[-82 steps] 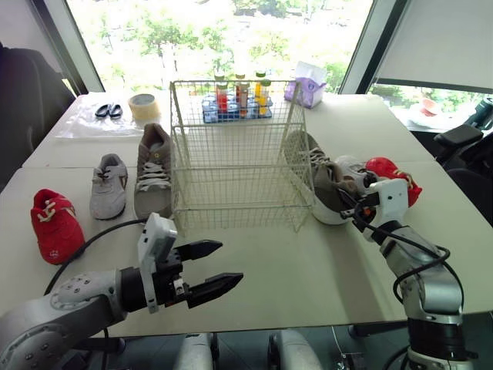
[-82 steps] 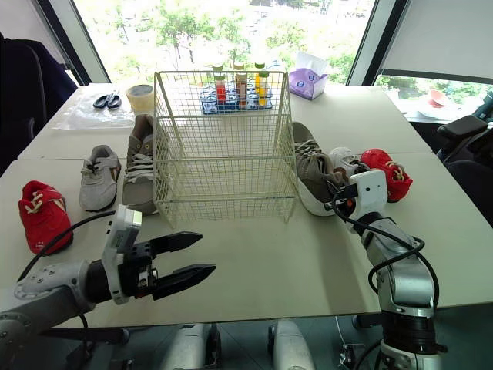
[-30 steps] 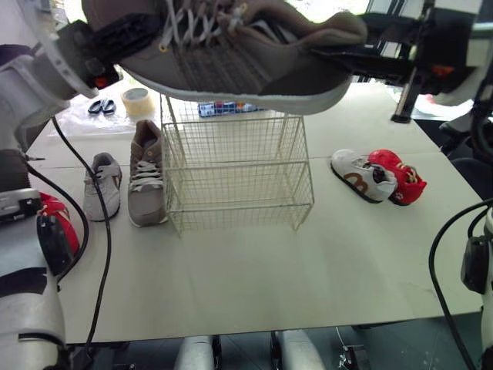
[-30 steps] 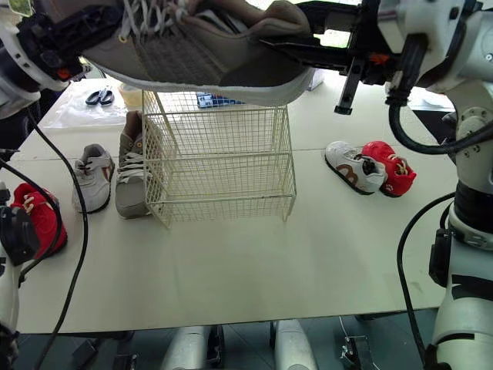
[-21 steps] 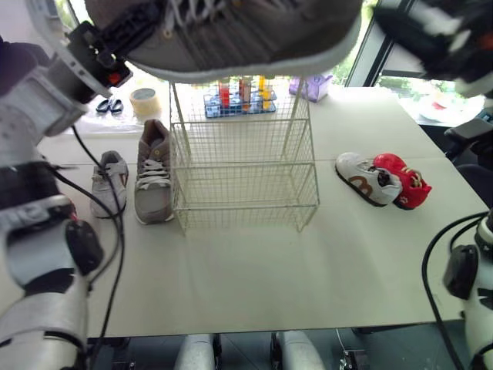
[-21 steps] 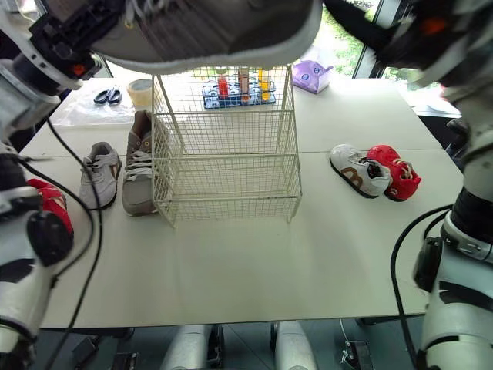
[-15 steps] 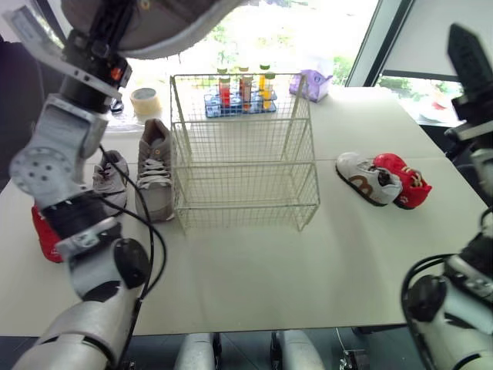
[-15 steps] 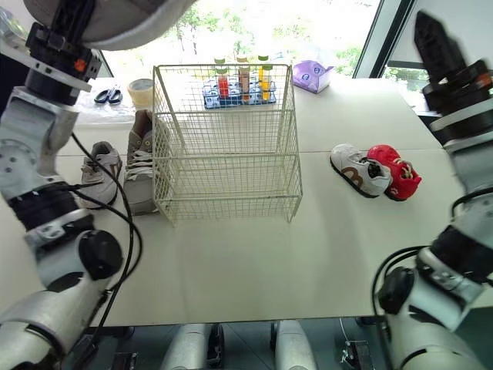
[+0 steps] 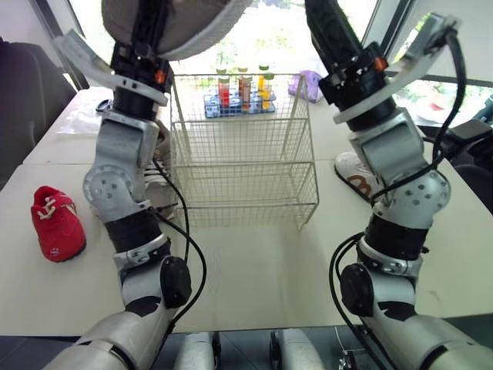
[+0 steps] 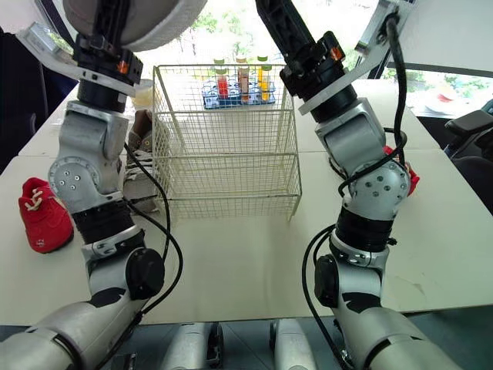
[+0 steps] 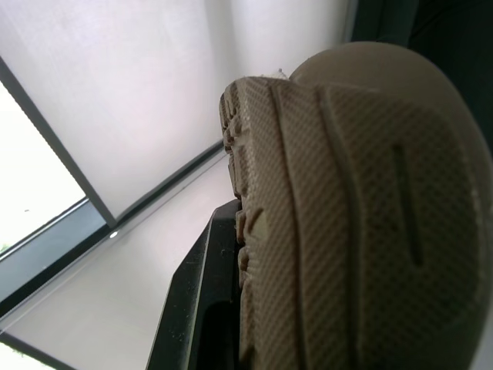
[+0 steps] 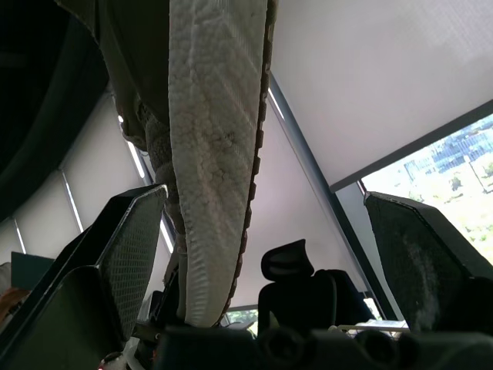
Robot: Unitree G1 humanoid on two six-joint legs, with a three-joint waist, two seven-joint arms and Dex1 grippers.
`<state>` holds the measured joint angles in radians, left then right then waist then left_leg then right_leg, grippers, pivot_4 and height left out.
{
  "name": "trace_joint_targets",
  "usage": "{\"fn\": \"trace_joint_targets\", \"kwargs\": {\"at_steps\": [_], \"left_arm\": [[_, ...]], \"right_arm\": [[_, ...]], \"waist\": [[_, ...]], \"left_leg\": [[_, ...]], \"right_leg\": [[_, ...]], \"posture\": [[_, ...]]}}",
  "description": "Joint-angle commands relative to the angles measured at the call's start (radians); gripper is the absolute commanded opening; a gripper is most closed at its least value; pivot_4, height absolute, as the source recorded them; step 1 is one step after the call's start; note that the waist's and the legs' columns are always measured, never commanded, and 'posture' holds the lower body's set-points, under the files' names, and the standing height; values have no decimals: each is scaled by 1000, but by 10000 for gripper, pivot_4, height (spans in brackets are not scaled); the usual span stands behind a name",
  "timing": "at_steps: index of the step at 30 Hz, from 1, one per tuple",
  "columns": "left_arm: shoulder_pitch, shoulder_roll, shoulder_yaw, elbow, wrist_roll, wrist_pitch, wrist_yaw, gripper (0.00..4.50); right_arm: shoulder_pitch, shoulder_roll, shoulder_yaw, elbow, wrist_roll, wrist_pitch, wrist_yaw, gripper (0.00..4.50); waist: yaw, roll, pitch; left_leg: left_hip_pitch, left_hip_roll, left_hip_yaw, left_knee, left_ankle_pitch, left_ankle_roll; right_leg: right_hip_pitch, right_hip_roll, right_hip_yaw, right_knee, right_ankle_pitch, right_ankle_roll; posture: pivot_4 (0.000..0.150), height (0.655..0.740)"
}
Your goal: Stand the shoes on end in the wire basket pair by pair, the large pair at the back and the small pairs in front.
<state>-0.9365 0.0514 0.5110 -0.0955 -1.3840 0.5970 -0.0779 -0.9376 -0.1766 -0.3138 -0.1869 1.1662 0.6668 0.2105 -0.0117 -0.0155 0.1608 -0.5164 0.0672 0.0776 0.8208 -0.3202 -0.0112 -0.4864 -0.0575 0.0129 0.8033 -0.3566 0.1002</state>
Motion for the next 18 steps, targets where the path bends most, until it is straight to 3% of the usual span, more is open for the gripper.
{"fn": "trace_joint_targets", "kwargs": {"at_steps": [1, 13, 15, 18], "left_arm": [[11, -7, -57, -77, -12, -18, 3, 7193], [114, -15, -153, -98, 17, -34, -14, 7193], [126, -7, -159, -90, 26, -35, -25, 7193], [126, 8, -170, -87, 34, -34, -40, 7193]], "right_arm": [[-69, -21, 21, 22, -22, -31, 58, 44230], [-132, 5, 46, 68, -40, -54, 82, 44230], [-131, 4, 46, 69, -50, -60, 85, 39197], [-128, -3, 47, 66, -64, -64, 93, 28171]], "waist": [[-1, 0, 0], [-2, 0, 0], [-1, 0, 0], [-1, 0, 0]], "left_leg": [[0, 0, 0, 0, 0, 0], [0, 1, -1, -1, 0, 0], [0, 1, -1, -1, 0, 0], [0, 1, -1, -1, 0, 0]], "right_leg": [[0, 0, 0, 0, 0, 0], [0, 1, 0, 0, 0, 0], [0, 1, 0, 0, 0, 0], [0, 1, 0, 0, 0, 0]], "posture": [[1500, 6609], [1500, 6609], [1500, 6609], [1500, 6609]]}}
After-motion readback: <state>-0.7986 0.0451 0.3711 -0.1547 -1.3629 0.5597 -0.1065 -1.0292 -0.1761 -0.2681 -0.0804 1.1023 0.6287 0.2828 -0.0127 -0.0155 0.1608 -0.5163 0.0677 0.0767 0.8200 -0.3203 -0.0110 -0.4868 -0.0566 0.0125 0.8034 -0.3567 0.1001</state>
